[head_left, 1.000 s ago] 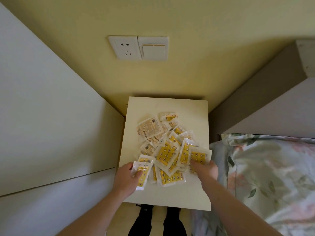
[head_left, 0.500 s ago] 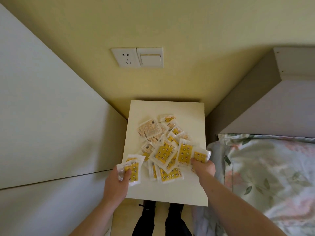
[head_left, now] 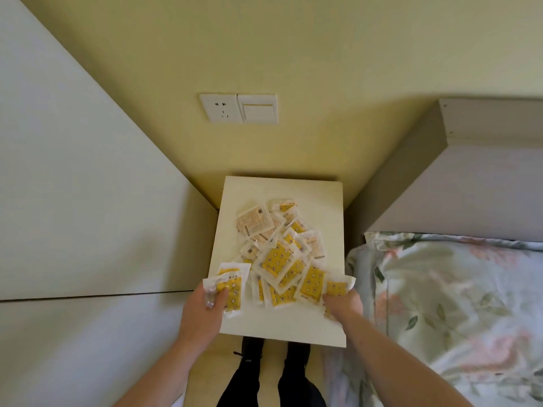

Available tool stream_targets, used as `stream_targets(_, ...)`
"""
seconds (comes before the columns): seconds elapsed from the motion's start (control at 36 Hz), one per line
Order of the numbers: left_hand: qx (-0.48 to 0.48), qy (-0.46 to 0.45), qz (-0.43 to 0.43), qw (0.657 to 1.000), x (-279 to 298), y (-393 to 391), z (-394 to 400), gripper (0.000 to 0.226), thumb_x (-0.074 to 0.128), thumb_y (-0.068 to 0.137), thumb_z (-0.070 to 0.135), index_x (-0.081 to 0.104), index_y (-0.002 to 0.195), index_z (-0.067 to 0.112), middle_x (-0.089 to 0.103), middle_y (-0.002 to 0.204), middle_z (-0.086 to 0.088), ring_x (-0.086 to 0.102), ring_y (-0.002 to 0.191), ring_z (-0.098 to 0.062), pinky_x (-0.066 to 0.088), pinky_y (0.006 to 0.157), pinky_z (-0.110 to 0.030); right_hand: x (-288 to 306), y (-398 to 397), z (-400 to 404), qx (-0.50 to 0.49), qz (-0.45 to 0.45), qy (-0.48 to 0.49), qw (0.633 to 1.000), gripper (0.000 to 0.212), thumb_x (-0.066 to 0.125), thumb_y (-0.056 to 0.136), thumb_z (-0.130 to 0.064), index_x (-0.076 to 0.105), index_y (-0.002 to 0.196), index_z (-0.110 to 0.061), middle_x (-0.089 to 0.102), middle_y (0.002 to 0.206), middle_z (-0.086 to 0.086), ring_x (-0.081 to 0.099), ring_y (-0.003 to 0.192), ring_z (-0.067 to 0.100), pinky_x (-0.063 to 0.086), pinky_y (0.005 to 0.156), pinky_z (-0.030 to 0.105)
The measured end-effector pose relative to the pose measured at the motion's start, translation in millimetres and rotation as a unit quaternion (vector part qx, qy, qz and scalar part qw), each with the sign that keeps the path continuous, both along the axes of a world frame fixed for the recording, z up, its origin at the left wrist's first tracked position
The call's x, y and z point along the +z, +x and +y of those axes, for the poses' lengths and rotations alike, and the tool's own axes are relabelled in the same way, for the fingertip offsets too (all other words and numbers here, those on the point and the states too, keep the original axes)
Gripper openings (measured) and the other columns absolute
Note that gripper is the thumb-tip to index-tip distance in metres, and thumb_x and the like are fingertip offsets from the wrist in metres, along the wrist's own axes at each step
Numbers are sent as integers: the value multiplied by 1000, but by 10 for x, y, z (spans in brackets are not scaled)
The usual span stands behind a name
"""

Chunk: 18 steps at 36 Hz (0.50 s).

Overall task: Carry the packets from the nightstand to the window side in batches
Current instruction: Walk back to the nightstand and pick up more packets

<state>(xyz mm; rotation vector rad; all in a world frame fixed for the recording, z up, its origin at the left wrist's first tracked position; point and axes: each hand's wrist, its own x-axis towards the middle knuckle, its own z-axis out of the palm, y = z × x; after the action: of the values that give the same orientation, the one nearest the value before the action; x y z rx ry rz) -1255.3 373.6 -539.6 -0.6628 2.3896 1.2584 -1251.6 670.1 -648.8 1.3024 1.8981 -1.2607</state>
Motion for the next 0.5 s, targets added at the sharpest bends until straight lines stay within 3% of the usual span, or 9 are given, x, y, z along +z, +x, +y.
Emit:
stream_targets(0.11, -7, -7, -5, 1000, -47, 45, 24, 14, 62, 98, 29, 61, 112, 28, 70, 100, 13, 63, 91, -1, 46, 67, -20, -86, 90, -115, 56, -10, 77, 995, 66, 77, 80, -29, 45, 136, -16, 54, 127, 11, 66, 97, 32, 58, 86, 42)
stream_targets(0.22, -14, -6, -23, 1000, -112, 84, 40, 19, 63, 98, 31, 63, 115, 23, 71, 103, 9, 66, 91, -5, 49, 69, -23, -32, 202, -191, 88, -1, 111, 990, 56, 71, 88, -22, 45, 137, -17, 35, 132, 11, 64, 92, 34, 55, 90, 41)
stream_targets(0.33, -21, -1, -18, 1000, -99, 56, 156, 12, 63, 98, 27, 62, 109, 24, 70, 100, 8, 65, 89, -3, 45, 63, -16, -3, 168, -164, 74, 33, 93, 992, 52, 78, 86, -24, 51, 130, -15, 42, 131, 11, 61, 81, 28, 57, 85, 40)
stream_targets(0.42, -27, 5, -21, 999, -115, 20, 200, 13, 62, 98, 28, 63, 110, 25, 71, 99, 11, 65, 85, 1, 45, 61, -11, 11, 83, -152, 56, 55, 65, 995, 63, 84, 81, -26, 52, 133, -15, 49, 130, 9, 54, 89, 20, 52, 87, 36)
stream_targets(0.5, -24, 14, -22, 999, -157, -15, 201, 16, 63, 98, 31, 64, 112, 26, 72, 100, 12, 67, 86, 0, 49, 66, -16, -38, -12, -165, 42, 40, 60, 997, 78, 88, 75, -29, 45, 138, -12, 48, 133, 10, 58, 105, 26, 50, 86, 37)
